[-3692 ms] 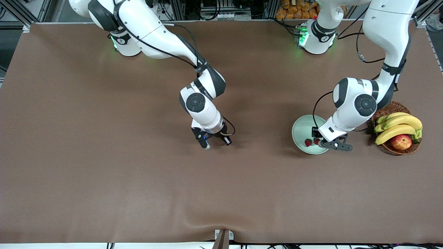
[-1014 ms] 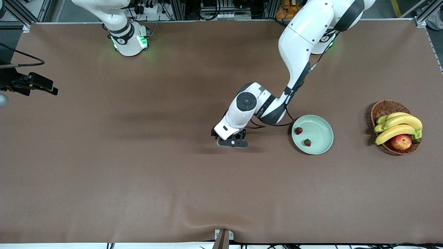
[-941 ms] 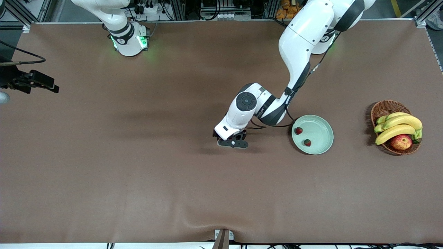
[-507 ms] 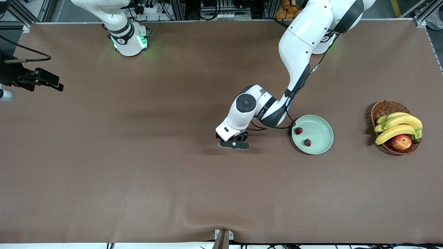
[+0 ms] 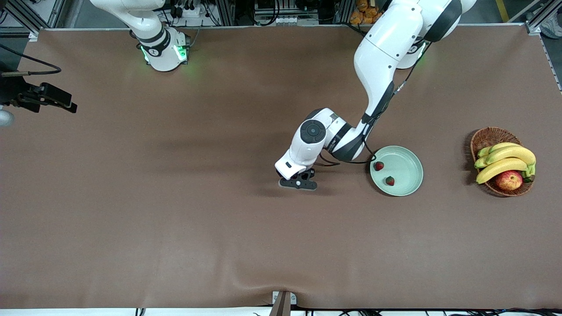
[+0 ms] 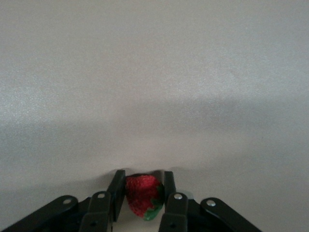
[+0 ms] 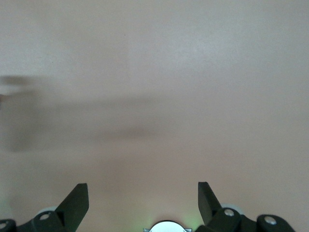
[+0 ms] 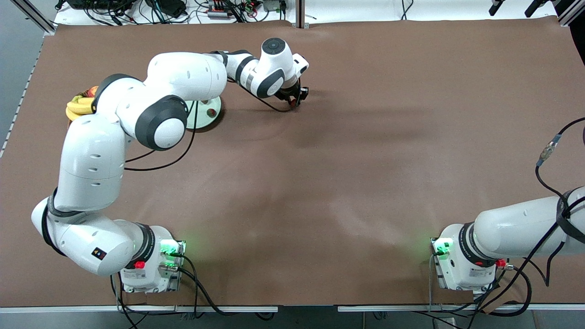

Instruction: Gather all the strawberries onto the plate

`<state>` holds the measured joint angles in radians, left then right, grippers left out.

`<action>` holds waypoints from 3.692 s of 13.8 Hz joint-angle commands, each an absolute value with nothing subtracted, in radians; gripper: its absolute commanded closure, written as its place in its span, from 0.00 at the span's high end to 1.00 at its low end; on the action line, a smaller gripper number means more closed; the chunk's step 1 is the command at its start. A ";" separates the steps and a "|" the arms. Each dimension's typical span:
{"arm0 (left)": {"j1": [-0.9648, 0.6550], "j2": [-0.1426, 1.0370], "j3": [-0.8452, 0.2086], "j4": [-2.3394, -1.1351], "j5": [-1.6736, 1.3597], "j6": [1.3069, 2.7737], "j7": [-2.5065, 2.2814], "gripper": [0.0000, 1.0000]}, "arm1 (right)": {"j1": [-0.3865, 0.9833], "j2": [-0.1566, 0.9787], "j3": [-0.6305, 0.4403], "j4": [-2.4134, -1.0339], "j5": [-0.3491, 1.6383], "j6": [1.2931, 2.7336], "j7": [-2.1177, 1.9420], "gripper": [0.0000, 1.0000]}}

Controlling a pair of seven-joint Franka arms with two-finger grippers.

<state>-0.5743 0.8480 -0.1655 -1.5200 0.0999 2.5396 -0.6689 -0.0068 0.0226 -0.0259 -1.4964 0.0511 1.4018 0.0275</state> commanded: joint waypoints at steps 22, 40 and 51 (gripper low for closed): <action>0.049 0.435 -0.198 -2.037 0.143 2.496 0.002 0.19 | -0.015 0.048 -0.023 -1.447 0.008 1.384 0.043 1.00; 0.043 0.405 -0.212 -1.987 0.135 2.502 -0.005 1.00 | -0.006 0.048 -0.020 -1.447 0.009 1.382 0.044 1.00; 0.092 0.258 -0.210 -1.759 0.129 2.111 0.092 1.00 | -0.008 0.048 -0.020 -1.447 0.009 1.384 0.044 1.00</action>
<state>0.0534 0.3286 -0.2084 -1.7476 0.1257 2.1640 0.0248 -0.0093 0.0351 -0.0238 -1.4750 0.0285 1.3972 0.0288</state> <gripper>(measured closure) 0.000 0.000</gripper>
